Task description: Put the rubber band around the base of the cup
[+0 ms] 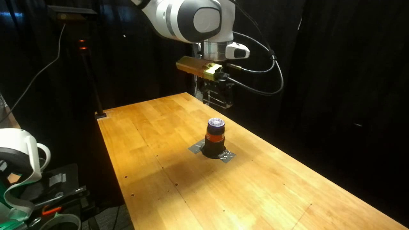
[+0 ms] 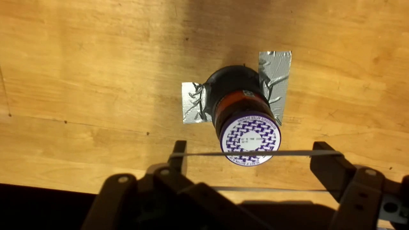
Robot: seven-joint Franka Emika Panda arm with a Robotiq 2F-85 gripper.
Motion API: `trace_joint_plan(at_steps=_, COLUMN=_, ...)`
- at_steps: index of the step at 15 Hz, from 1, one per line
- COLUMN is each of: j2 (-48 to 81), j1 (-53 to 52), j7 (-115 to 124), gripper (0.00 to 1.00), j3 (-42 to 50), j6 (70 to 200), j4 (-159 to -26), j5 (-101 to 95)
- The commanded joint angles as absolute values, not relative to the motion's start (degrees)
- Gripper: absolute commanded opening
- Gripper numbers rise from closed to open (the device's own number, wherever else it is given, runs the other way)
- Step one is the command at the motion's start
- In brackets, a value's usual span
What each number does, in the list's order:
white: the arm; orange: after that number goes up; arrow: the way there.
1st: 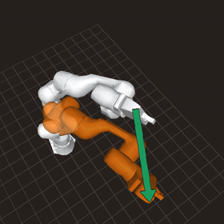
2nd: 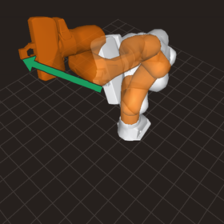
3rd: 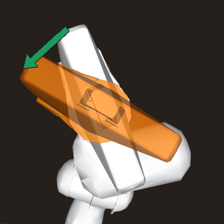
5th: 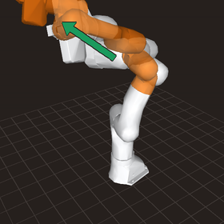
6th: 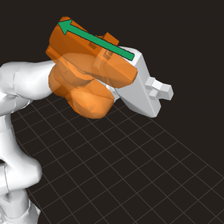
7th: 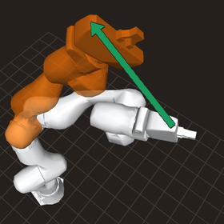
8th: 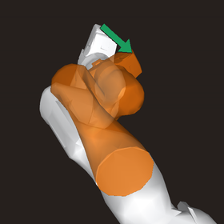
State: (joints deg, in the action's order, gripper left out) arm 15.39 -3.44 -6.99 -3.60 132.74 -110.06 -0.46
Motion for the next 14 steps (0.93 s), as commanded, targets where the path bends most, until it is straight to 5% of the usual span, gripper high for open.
trace_joint_plan(at_steps=1, j2=21.54, j1=-3.83, j7=-7.46, gripper=1.00, j3=-4.50, j6=137.00, j4=-104.68, j5=-0.27)
trace_joint_plan(at_steps=14, j2=34.49, j1=-3.24, j7=-10.43, gripper=1.00, j3=-5.84, j6=138.77, j4=-93.54, j5=0.09)
